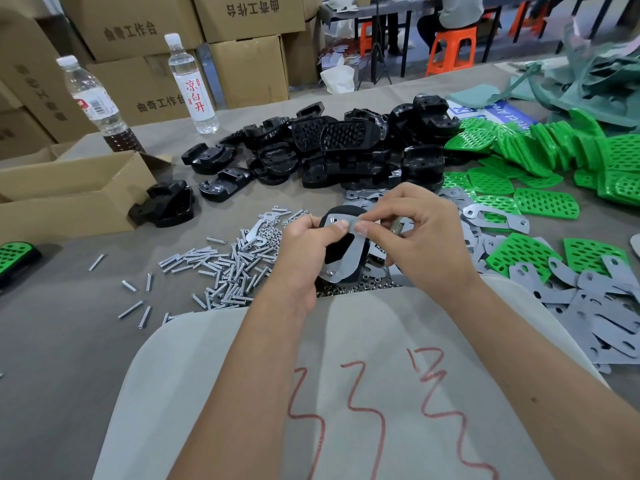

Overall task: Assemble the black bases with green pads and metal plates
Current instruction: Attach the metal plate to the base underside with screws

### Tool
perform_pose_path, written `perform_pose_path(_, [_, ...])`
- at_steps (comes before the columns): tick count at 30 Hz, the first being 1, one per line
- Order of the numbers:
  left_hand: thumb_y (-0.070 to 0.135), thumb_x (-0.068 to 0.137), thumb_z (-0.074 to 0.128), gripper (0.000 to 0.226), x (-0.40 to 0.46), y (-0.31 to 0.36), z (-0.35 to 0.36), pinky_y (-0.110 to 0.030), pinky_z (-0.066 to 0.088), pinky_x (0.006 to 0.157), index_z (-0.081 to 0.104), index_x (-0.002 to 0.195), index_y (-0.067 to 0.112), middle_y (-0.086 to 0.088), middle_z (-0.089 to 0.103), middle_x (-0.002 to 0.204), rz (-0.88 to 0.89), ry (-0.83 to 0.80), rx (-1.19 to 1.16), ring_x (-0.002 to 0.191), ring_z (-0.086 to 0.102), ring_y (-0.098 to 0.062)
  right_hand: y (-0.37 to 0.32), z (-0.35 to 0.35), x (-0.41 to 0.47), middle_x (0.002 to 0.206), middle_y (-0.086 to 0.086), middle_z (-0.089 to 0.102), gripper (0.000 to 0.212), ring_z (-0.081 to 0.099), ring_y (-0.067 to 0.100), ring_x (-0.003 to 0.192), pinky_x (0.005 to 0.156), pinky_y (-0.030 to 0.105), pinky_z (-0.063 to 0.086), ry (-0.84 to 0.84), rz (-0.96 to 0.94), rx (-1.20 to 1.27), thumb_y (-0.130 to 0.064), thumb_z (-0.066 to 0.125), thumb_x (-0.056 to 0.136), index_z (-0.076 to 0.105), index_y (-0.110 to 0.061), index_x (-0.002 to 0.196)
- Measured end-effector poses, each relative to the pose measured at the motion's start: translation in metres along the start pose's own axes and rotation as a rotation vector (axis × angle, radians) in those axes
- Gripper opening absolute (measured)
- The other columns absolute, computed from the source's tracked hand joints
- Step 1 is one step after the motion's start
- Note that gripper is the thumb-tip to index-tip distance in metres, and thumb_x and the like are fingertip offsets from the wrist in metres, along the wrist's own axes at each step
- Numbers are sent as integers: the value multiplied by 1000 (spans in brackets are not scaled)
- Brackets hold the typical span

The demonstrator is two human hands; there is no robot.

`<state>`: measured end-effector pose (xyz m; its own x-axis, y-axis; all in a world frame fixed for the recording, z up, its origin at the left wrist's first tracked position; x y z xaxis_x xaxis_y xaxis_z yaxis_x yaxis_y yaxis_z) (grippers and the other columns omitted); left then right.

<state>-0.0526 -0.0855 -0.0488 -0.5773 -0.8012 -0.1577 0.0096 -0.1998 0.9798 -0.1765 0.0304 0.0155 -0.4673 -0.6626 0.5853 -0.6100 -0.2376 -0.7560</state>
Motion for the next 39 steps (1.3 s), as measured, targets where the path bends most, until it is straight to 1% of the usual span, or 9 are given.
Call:
perform_pose_path(8, [12,93,71,10,1,0,0,-42,53,75,61,92,10,-8,72,81,4,-2,0,78,67,-29,0,9,0,91,0,61,12,61,13,67,42,31,55,-74,17,71,-9,80,90,83,-19,96])
perform_pose_path(13, [10,94,69,11,-1,1,1,-29,54,52,60,98,7,-6,71,76,-20,-28,0,66,68,-23,6,14,2,94,4,60,16,59,9,67,48,31,58,-153,90,193,-5,77,92,83,-19,97])
perform_pose_path(16, [10,94,69,14,-2,2,2,-27,52,50,60,103,5,-6,71,76,-18,-41,11,63,67,-21,8,13,1,93,8,61,11,58,9,65,47,32,57,-137,111,223,-5,80,88,83,-15,92])
perform_pose_path(19, [9,94,69,10,-2,1,5,-24,50,47,59,96,7,-1,71,68,-9,-50,17,58,68,-16,10,9,0,88,9,61,10,57,12,63,46,34,56,-92,130,217,-9,87,82,77,-11,80])
perform_pose_path(22, [10,94,70,10,-1,1,5,-25,51,49,59,92,9,1,71,66,5,-37,45,59,68,-15,11,7,-1,86,14,59,22,55,18,63,46,35,57,-60,128,196,-14,90,80,70,-8,74])
perform_pose_path(28, [11,92,71,11,1,0,2,-35,53,63,61,97,9,-9,72,82,8,-9,27,75,67,-27,8,9,0,90,14,59,16,59,18,66,45,32,56,-79,81,171,-6,79,90,67,-7,78])
perform_pose_path(33, [13,93,71,11,3,-1,0,-37,52,68,60,92,11,-7,72,81,12,-4,28,77,67,-28,8,12,-1,94,5,62,10,61,16,75,45,34,58,-88,86,169,-8,79,90,81,-17,95])
perform_pose_path(36, [14,91,72,13,3,-2,-1,-35,52,65,60,86,14,-4,73,78,20,13,33,75,67,-26,9,11,-1,91,6,62,4,61,15,70,44,33,57,-70,100,170,-11,83,88,81,-15,88])
perform_pose_path(39, [14,91,73,16,2,-2,1,-32,52,59,58,86,14,1,72,70,24,19,45,68,67,-22,8,7,-2,83,5,60,18,59,17,64,42,31,55,-8,91,109,-20,89,82,74,-12,75])
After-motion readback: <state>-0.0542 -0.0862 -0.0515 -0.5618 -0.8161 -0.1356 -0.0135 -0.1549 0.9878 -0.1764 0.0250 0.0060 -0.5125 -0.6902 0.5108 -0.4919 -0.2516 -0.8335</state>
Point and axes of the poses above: each hand's wrist, its own x-axis towards the middle knuckle, its own z-axis out of the palm, y = z × x, the point moved 10 cm from there along x, towards the middle knuckle
